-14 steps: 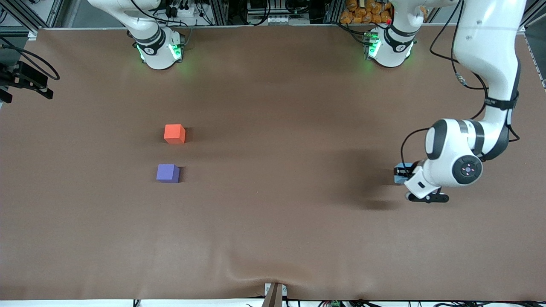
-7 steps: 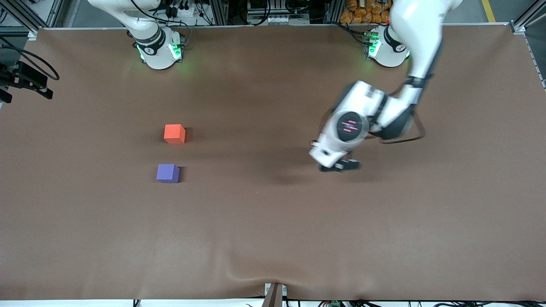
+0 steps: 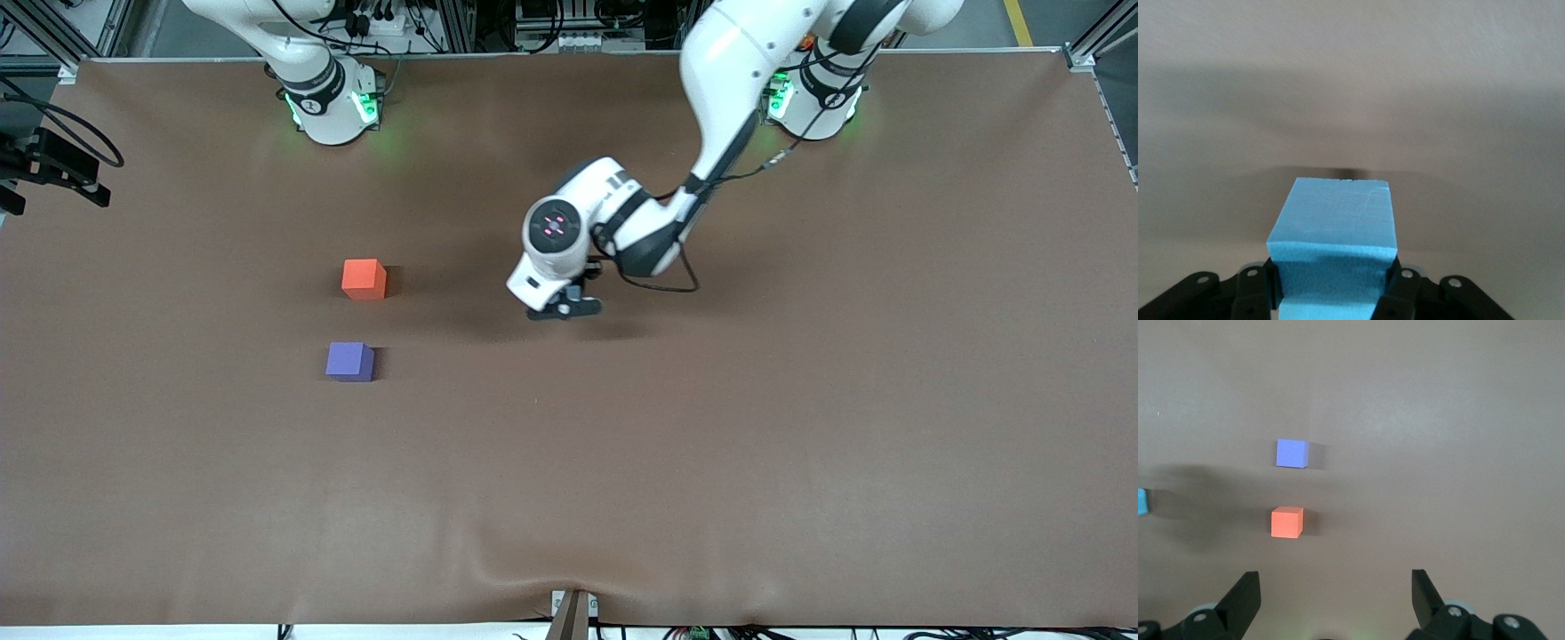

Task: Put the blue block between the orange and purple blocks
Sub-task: 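Carry the light-blue block with the left gripper toward the table middle, then release the blue block while the right gripper moves toward it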

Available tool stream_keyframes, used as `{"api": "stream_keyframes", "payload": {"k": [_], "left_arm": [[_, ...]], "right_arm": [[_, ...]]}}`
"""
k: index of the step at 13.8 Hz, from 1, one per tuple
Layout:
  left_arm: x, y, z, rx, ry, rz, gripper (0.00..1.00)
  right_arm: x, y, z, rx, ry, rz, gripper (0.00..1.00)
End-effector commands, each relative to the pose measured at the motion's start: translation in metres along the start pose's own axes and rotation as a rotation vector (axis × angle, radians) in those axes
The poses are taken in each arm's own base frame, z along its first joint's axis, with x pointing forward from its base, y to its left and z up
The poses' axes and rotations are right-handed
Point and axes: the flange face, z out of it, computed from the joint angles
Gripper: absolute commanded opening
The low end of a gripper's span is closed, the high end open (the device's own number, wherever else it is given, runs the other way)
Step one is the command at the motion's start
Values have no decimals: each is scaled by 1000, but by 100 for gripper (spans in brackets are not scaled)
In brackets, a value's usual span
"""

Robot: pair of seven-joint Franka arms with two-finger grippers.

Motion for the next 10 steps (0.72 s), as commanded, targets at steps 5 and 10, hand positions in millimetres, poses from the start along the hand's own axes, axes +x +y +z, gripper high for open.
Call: {"api": "stream_keyframes", "payload": {"k": [5, 10], "left_arm": [[-5, 9, -67, -47, 92, 0, 100], [34, -97, -204, 30, 56, -59, 100]], "right_arm": [[-2, 3, -1, 14, 2, 3, 100], [20, 8, 30, 7, -49, 2, 100]]}}
